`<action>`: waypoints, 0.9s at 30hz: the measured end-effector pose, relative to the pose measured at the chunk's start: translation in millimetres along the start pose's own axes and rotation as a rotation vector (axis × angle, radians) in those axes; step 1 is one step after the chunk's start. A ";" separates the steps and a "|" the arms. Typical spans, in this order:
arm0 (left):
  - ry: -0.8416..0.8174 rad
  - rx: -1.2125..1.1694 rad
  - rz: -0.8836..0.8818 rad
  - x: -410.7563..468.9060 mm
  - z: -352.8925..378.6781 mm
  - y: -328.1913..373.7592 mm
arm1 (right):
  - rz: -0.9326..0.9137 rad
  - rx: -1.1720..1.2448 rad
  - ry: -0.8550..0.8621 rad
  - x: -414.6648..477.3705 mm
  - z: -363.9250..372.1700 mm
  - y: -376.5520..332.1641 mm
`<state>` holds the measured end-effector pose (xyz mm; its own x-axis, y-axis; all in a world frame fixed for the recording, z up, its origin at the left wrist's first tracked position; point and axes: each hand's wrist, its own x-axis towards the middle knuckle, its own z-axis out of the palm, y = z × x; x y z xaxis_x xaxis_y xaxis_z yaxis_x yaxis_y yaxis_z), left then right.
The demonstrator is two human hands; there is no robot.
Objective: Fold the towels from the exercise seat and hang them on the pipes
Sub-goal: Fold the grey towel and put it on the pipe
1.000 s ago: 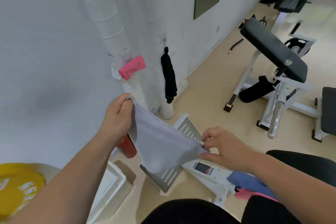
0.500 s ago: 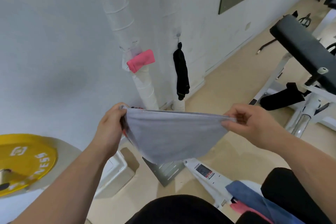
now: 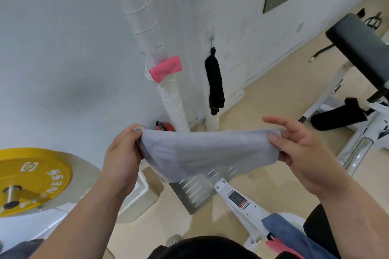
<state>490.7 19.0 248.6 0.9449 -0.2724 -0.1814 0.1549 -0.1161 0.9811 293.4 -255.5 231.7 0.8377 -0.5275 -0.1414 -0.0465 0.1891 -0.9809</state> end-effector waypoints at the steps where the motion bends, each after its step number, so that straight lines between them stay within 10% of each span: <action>1: -0.013 0.002 0.007 -0.5 0.7 1.6 | -0.011 0.046 0.018 -0.6 -0.5 -4.0; 8: -0.055 0.172 -0.093 -10.3 27.1 -12.4 | -0.037 -0.262 0.283 5.5 10.4 22.0; 27: -0.378 0.333 0.096 -52.5 92.2 -27.3 | -0.160 -0.293 -0.041 -19.4 71.4 29.3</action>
<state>410.3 -51.6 225.1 0.7707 -0.6158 -0.1637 -0.0856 -0.3547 0.9311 314.7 -180.6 215.2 0.8678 -0.4966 0.0167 -0.0628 -0.1428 -0.9878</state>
